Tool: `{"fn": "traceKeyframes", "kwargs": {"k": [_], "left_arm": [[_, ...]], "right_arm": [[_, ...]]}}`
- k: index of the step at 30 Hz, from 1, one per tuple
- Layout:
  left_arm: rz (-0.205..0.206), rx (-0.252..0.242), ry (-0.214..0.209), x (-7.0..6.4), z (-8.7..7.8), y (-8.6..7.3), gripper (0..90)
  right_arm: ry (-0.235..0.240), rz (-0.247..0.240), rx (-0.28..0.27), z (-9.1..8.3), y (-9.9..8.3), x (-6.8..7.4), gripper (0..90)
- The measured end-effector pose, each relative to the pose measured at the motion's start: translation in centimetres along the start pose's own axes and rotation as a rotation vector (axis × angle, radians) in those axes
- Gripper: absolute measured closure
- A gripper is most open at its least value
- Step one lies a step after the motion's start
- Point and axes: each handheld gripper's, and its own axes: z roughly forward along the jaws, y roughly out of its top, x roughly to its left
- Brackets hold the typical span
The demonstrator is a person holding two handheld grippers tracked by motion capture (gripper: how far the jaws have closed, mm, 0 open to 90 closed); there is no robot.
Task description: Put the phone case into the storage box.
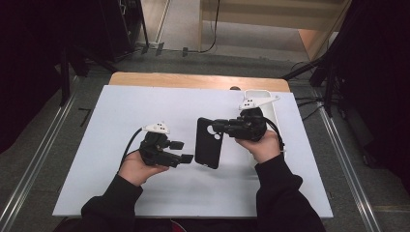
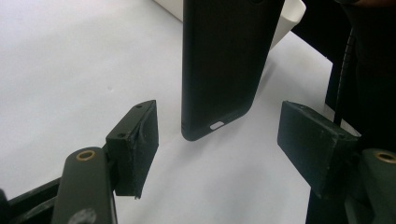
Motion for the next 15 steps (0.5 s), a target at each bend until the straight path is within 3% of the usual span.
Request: {"fn": "traceKeyframes", "kwargs": {"k": [3,9,15], "left_arm": [[0.008,-0.001,-0.010,0.1,-0.4,0.1,28.8],[0.020,-0.004,-0.005,0.1,-0.8,0.5,28.7],[0.037,0.013,-0.031,0.0,-1.2,0.8,28.6]], "right_arm": [[0.012,-0.041,0.008,0.1,0.0,0.2,74.6],[0.067,-0.056,0.017,0.1,-0.1,0.2,74.5],[0.105,-0.088,0.042,0.2,-0.1,0.4,74.5]]}}
